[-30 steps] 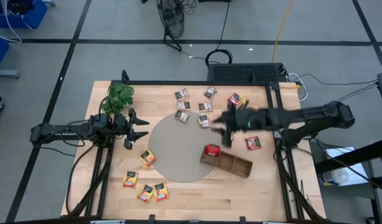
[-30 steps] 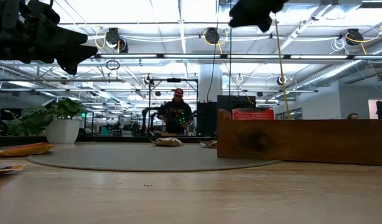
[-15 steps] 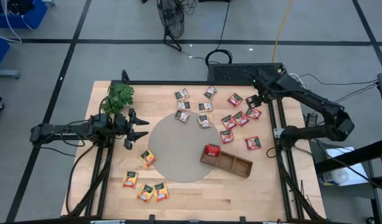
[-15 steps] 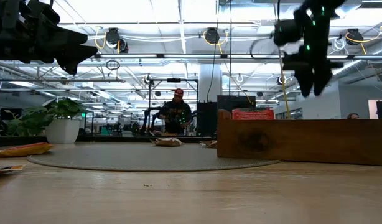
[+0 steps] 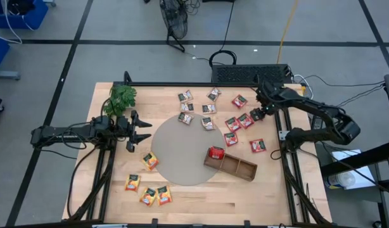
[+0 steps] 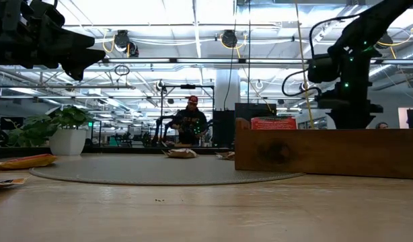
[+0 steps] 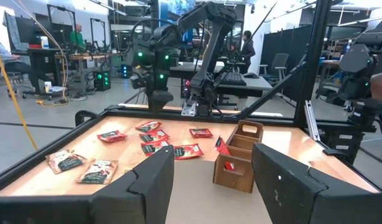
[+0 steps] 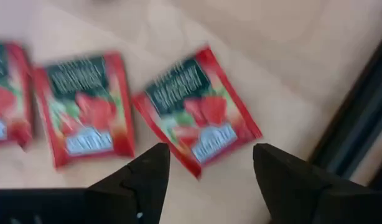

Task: Pick & Place Tea
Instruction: Put the red tea bag into the left section of the wooden organizer

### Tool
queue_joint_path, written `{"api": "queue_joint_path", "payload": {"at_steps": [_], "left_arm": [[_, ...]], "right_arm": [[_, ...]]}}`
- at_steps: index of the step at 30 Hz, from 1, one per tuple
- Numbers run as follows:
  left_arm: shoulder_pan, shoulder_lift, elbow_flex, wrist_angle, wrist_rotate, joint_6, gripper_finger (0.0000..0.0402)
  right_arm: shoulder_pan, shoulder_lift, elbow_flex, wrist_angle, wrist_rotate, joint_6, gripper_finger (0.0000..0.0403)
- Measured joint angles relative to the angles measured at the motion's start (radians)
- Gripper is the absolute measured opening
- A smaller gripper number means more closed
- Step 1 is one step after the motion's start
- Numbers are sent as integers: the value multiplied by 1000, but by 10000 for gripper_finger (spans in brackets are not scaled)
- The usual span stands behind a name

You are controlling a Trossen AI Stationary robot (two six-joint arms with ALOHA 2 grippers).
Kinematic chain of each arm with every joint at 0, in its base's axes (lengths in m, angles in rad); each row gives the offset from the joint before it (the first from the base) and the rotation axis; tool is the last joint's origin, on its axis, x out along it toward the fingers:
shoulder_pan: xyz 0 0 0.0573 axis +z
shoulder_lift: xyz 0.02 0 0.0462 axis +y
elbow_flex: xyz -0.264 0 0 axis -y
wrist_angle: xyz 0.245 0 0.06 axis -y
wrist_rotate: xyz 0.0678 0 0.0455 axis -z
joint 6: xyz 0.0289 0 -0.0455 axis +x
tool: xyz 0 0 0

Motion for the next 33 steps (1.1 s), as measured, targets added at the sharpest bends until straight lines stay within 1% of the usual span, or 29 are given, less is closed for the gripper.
{"api": "queue_joint_path", "payload": {"at_steps": [4, 8, 12, 16, 21, 27, 30, 33], "left_arm": [[0, 0, 0, 0, 0, 0, 214], [0, 0, 0, 0, 0, 0, 214], [0, 0, 0, 0, 0, 0, 214], [0, 0, 0, 0, 0, 0, 214], [0, 0, 0, 0, 0, 0, 214], [0, 0, 0, 0, 0, 0, 214], [0, 0, 0, 0, 0, 0, 214], [0, 0, 0, 0, 0, 0, 214]], "right_arm": [[7, 16, -1, 11, 4, 5, 229], [38, 69, 0, 22, 38, 6, 232], [78, 148, 0, 21, 53, 11, 231], [87, 222, 0, 31, 55, 16, 230], [87, 288, 5, 31, 54, 15, 213], [87, 278, 3, 32, 55, 17, 175], [87, 246, 0, 36, 102, 37, 160], [86, 208, -5, 35, 129, 42, 157]]}}
